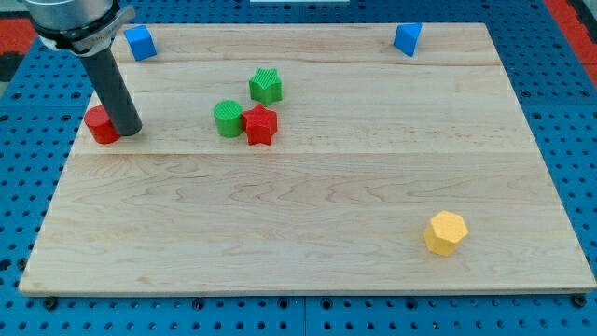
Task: Push the green circle in between the green star and the red star
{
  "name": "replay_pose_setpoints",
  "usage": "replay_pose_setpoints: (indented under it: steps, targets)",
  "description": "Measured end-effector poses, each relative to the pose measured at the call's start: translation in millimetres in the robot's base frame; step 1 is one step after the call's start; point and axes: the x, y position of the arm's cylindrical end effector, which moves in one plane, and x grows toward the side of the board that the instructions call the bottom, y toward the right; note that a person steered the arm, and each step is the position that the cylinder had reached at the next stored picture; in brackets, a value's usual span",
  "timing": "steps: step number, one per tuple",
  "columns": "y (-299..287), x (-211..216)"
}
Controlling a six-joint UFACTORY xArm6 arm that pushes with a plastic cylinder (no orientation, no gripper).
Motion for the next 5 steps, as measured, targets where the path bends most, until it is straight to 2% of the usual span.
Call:
replay_pose_setpoints:
  steps: [1, 3, 5]
  targets:
    - [0.0, -5.1]
    - [43.6, 4.5]
    - [124.3, -7.6]
